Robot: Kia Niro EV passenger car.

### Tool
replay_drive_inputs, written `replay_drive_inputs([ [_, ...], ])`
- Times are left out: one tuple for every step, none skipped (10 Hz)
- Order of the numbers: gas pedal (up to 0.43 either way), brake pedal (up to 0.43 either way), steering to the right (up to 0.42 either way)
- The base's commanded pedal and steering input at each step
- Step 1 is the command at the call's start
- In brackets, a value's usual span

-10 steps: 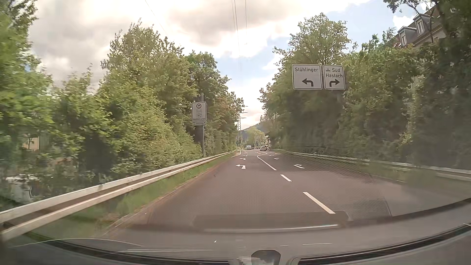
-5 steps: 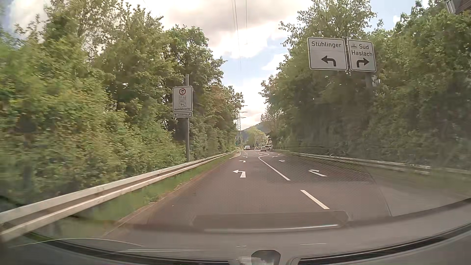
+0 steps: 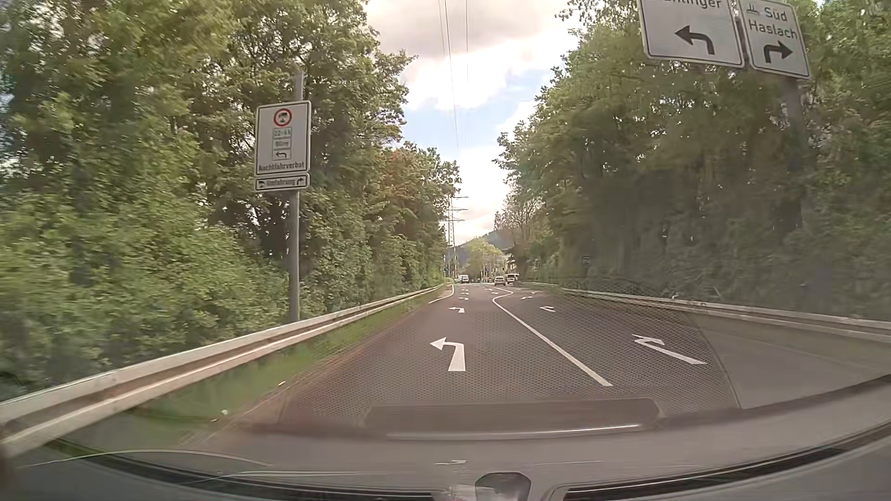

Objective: Follow the waypoints while adhering to traffic rules and regulations

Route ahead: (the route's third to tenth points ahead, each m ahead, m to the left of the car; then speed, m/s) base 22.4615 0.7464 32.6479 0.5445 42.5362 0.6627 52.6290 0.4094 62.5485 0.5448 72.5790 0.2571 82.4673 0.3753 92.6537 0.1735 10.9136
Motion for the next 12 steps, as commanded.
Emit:
replay_drive_inputs([
  [0.059, 0.0, 0.0],
  [0.059, 0.0, 0.0],
  [0.059, 0.0, 0.0],
  [0.047, 0.0, 0.0],
  [0.047, 0.0, 0.0],
  [0.039, 0.0, 0.0],
  [0.028, 0.0, 0.0],
  [0.028, 0.0, 0.001],
  [0.028, 0.0, 0.0],
  [0.028, 0.0, 0.0],
  [0.028, 0.0, 0.0],
  [0.028, 0.0, 0.0],
])
